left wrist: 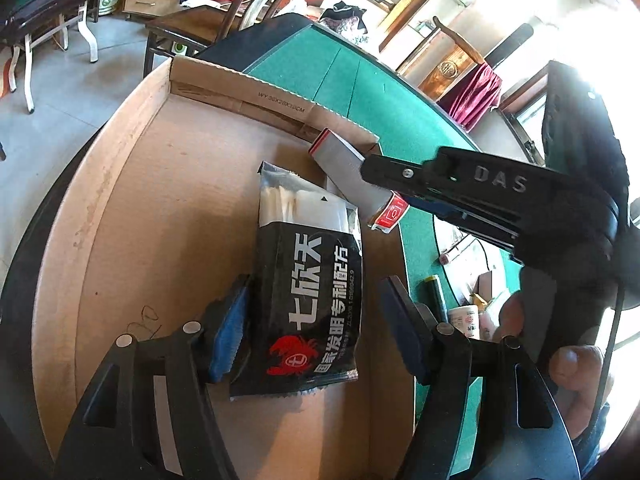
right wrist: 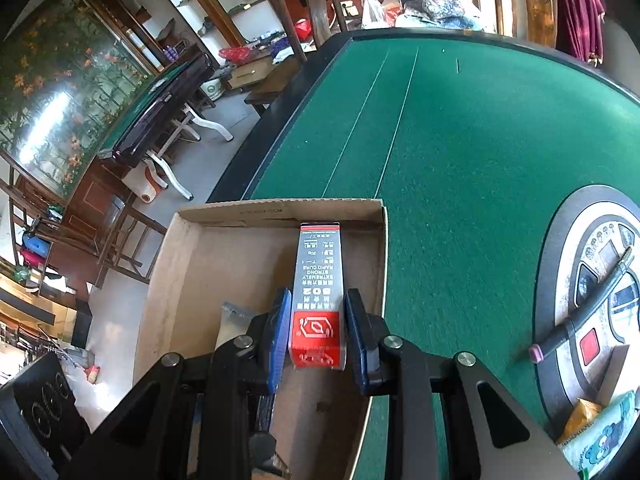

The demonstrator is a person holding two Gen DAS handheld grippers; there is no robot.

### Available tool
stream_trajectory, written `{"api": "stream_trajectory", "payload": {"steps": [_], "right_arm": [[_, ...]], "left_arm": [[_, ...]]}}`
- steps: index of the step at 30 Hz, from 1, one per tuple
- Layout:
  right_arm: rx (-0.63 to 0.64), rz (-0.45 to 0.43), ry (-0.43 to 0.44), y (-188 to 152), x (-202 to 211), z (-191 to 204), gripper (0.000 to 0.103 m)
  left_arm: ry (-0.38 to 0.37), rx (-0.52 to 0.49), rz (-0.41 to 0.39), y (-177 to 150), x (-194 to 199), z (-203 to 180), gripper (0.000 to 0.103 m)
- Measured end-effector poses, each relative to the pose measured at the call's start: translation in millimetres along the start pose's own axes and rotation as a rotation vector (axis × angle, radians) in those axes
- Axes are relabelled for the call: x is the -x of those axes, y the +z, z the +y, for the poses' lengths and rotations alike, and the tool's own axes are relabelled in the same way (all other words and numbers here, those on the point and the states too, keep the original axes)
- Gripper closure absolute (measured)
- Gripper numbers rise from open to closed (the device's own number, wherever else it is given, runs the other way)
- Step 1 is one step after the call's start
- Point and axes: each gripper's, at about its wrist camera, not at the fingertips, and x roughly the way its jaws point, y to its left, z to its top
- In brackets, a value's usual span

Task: Organize objects
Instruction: 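Lower the snack bag into the box with the left gripper while the right gripper drops the tube box in, then grasp a black marker from the table with the left gripper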

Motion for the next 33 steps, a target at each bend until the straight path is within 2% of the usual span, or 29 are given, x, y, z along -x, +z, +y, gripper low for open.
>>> {"api": "stream_trajectory", "payload": {"steps": [14, 22, 24, 29, 33], "right_arm": [[0.005, -0.024, 0.107, -29, 40, 0, 0.076], [0.036, -0.112, 0.213, -84, 106, -18, 0.076], [0.051, -0.131, 0.210, -101, 121, -28, 0.074], [0.065, -0.228, 0.160, -144, 155, -67, 0.053], [0.005, -0.317, 0.134, -167, 174, -114, 0.053]], "left_arm": [[0.003, -0.024, -0.040, -11, 25, 0, 0.037], [-0.021, -0.077, -0.068, -20, 38, -13, 0.037], [-0.027, -0.123, -0.072, -26, 41, -26, 0.037], [-0.068, -0.316, -0.070, -56, 40, -72, 0.037], [-0.080, -0.488, -0.010, -85, 20, -112, 0.037]]}}
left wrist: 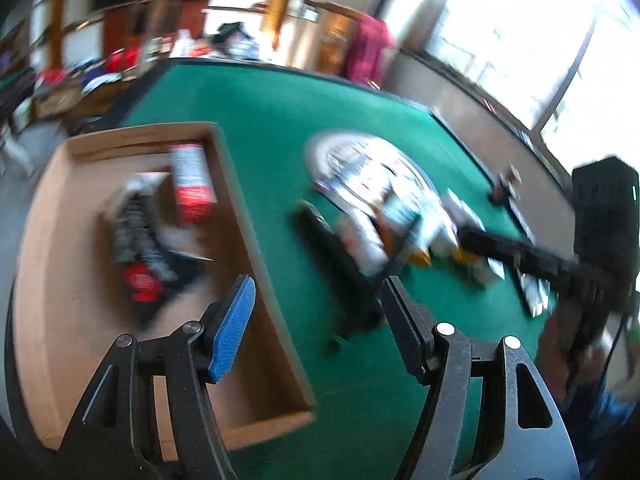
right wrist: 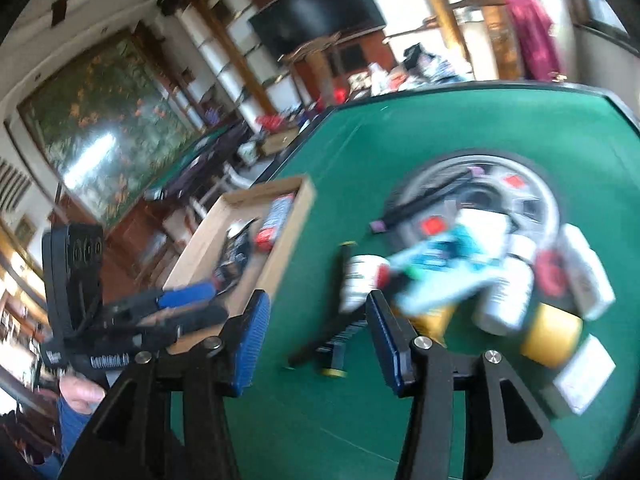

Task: Organize objects
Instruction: 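Grasp a black marker from the table with the left gripper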

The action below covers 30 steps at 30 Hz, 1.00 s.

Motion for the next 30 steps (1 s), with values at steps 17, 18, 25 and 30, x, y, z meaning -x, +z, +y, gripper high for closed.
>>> {"api": "stream_trajectory", "payload": {"steps": [17, 18, 25, 30], "right_arm": [[-0.256, -0.146, -0.002, 13, 54, -89, 0.053], [-0.260, -0.146, -0.005, 11, 55, -91, 0.053], [-0.307, -0.125, -0.045, 6, 55, -108, 0.053], [-0.280, -0.048, -0.077, 1, 46, -109, 0.052]], "left_arm": [[0.135, -0.206, 0.094, 8, -97, -75, 0.063], [0.151, -0.191, 0.100, 7, -99, -74, 0.080], [0.150, -0.069, 0.057, -12, -77, -53, 0.089], [0.154, 0.004, 0.040, -48, -50, -43, 0.089]]}}
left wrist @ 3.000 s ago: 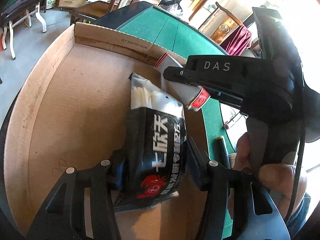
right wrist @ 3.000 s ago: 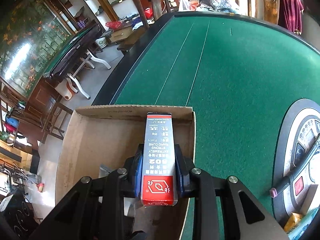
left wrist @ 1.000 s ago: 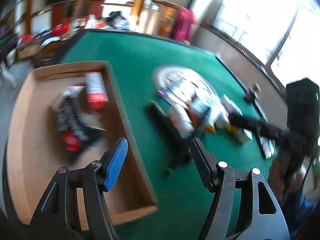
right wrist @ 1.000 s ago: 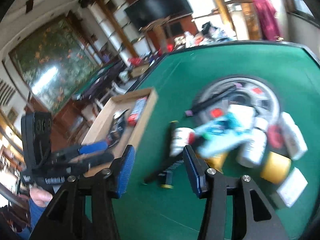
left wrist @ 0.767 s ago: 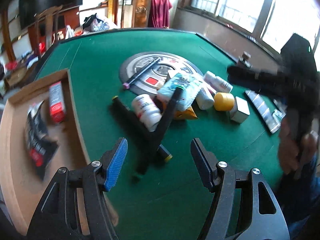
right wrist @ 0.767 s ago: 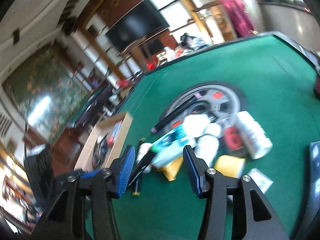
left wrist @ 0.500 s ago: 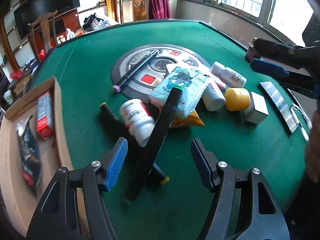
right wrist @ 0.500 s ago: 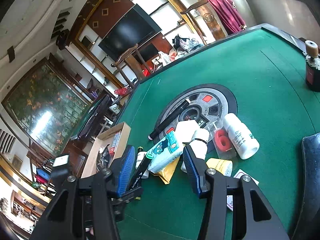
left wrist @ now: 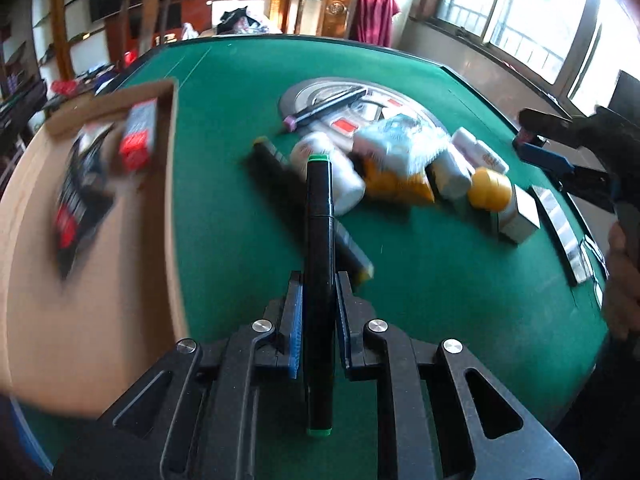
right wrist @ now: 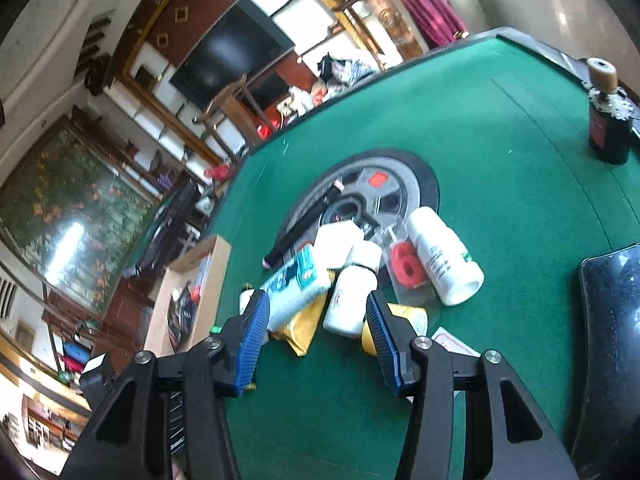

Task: Organize objects
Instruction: 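Grasp a black marker from the table with the left gripper, then grasp the yellow jar with the right gripper while the left gripper holds the marker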

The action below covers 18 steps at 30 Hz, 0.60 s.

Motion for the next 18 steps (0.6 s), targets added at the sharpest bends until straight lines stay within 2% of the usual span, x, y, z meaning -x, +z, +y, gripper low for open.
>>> {"api": "stream_trajectory", "payload": {"steps": [5, 11, 14, 18], "right_arm": [[0.043, 0.059, -0.128, -7, -18, 1, 0.052], [0.124, 0.040, -0.312, -13, -26, 5, 0.052], [0.142, 0.067, -0.323, -15, -34, 4, 0.052], [0.213, 0.075, -0.400, -24, -50, 9, 0.052]], "left_arm": [[0.029, 0.002, 0.004, -18, 0, -1, 0.089], [0.033, 0.005, 0.001, -19, 1, -1, 0.089], [0.048, -0.002, 0.002, -17, -1, -5, 0.089], [0.059, -0.017, 0.005, -16, -3, -10, 0.089]]}}
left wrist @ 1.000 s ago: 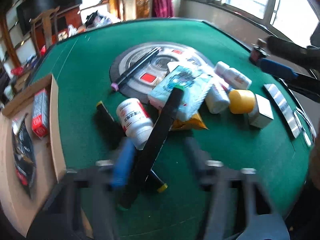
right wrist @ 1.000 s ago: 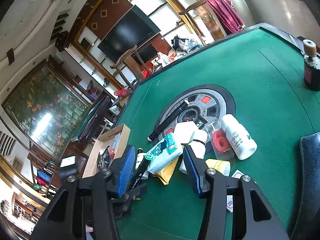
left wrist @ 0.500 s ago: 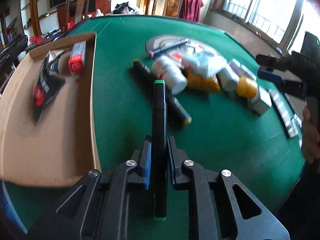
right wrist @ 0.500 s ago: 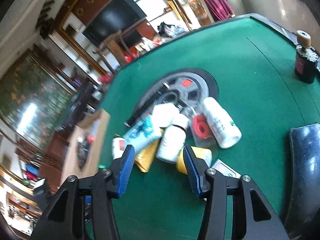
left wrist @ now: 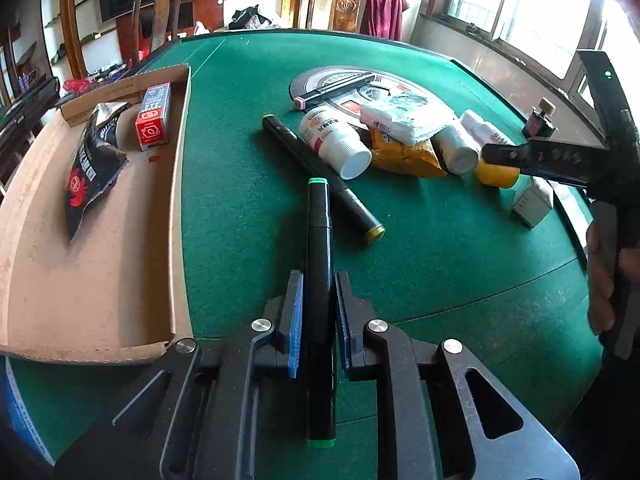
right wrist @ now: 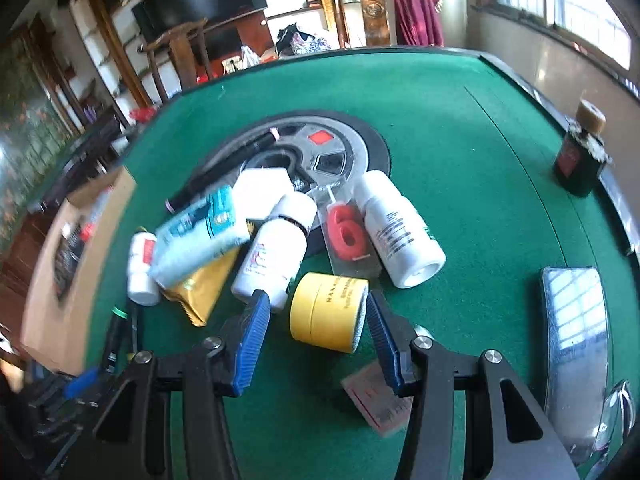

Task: Organize objects
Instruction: 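Grasp the yellow jar with the right gripper while the left gripper holds the marker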

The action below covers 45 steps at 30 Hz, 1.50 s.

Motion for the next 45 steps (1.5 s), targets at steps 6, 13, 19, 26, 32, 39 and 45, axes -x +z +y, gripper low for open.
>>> {"api": "stream_trajectory", "payload": {"steps": [6, 13, 19, 26, 32, 39, 45], "right_arm": [[0.087, -0.038, -0.083, -5, -5, 13, 0.071], [0.051, -0.062, -0.045, -1, 5, 9, 0.071], [0.003, -0.101, -0.012, 3, 15, 1, 0.071], [-0.031, -0.177, 0.024, 5, 30, -3, 0.071], [-0.031, -0.191, 0.065, 5, 36, 0, 0.071], [-0.015, -0.197, 0.091, 3, 40, 6, 0.071], [-0.018, -0.200, 0.095, 0, 41, 8, 0.071]], "left_arm": [[0.027, -0.012, 0.003, 4, -4, -7, 0.089], [0.065, -0.023, 0.005, 8, -9, -13, 0.086], [0.052, -0.001, 0.006, 12, -12, -15, 0.083], [0.071, -0.002, 0.006, 12, -13, -19, 0.082], [0.073, -0.008, 0.002, 9, -12, -24, 0.085], [0.073, -0.044, -0.049, 1, 1, -40, 0.089], [0.072, -0.068, -0.059, -4, 6, -48, 0.089]]}}
